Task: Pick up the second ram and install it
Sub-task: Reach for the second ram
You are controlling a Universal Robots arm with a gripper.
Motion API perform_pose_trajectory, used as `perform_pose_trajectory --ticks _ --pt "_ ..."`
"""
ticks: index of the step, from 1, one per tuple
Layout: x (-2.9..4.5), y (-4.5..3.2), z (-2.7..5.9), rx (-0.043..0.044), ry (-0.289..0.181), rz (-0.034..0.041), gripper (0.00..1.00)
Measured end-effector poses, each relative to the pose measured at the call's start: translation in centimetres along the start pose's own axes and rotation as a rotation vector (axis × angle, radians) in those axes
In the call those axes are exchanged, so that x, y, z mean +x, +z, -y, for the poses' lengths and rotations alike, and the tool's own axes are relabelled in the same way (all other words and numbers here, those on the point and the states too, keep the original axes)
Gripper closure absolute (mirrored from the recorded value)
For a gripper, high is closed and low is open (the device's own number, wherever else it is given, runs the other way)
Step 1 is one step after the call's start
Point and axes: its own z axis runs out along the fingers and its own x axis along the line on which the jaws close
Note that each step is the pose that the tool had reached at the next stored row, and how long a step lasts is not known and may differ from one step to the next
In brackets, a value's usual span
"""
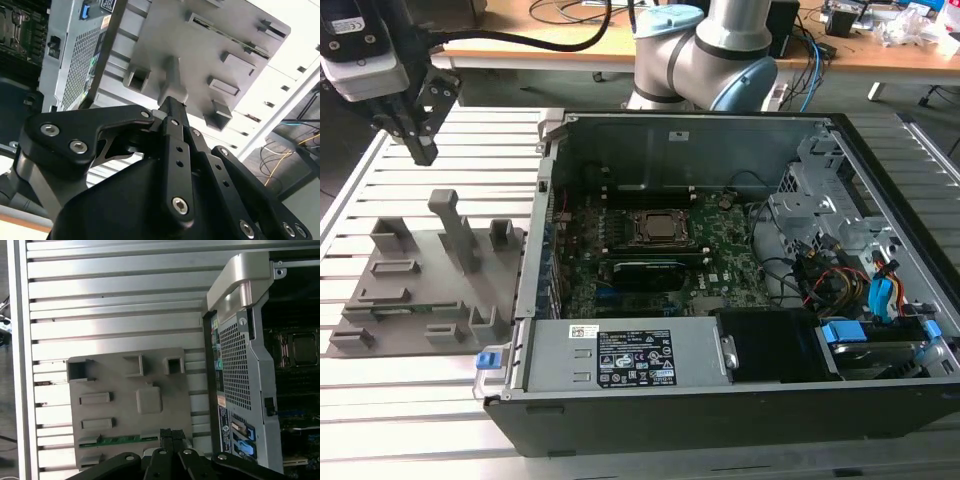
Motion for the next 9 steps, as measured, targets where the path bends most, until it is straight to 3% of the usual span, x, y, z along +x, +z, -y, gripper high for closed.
perform_pose_trajectory --ticks 2,5,9 --pt "0.44 0.00 0.03 -0.0001 0.000 0.0001 0.89" --pt "1.80 -0.02 0.14 0.0000 0.000 0.0001 0.89" --pt "2.50 -0.04 0.19 -0.0001 0.000 0.0000 0.89"
